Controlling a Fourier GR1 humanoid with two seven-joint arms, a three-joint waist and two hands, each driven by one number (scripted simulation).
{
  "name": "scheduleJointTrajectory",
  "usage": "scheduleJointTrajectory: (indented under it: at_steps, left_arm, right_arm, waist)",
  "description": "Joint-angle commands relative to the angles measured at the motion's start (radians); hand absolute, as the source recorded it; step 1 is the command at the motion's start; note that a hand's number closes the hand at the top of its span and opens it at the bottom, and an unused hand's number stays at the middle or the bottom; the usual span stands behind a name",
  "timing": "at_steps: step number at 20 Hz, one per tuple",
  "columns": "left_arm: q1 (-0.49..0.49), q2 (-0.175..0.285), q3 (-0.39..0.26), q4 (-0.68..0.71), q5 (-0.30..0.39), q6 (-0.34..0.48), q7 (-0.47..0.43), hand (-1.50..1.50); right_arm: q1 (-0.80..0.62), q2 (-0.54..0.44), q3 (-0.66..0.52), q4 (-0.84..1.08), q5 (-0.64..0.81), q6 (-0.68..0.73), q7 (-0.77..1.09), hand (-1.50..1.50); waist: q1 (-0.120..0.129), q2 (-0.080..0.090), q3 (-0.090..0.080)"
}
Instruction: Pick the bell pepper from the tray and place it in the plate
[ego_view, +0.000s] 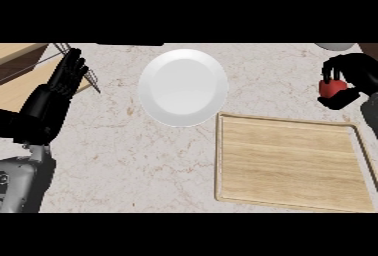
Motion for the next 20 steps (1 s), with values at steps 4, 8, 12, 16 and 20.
scheduleJointTrajectory:
  at_steps: [4, 8, 12, 16, 20]
  left_arm:
    - [0.046, 0.042, 0.052, -0.016, 0.030, -0.040, -0.011, 0.00]
    - [0.075, 0.001, 0.023, -0.046, -0.004, -0.001, -0.005, 0.00]
    - [0.023, 0.027, 0.059, -0.004, 0.013, -0.034, 0.008, 0.00]
    - [0.024, 0.007, 0.055, -0.039, 0.009, -0.020, 0.044, 0.00]
    - [0.069, -0.026, 0.018, -0.028, -0.028, -0.027, -0.024, 0.00]
  right_arm:
    - [-0.070, 0.092, -0.091, -0.052, -0.148, 0.053, -0.178, 1.50]
    - [-0.120, 0.111, -0.132, -0.111, -0.237, 0.194, -0.187, 1.50]
    - [-0.104, 0.227, -0.072, -0.230, -0.223, 0.207, -0.090, 1.50]
    - [-0.137, 0.292, -0.058, -0.284, -0.230, 0.227, 0.001, 1.50]
    - [-0.190, 0.378, -0.045, -0.237, -0.219, 0.202, 0.052, 1.50]
  waist:
    - [-0.015, -0.013, -0.002]
    - [-0.028, -0.018, -0.002]
    - [-0.037, -0.017, -0.003]
    - [-0.031, -0.015, -0.002]
    - [-0.021, -0.011, -0.002]
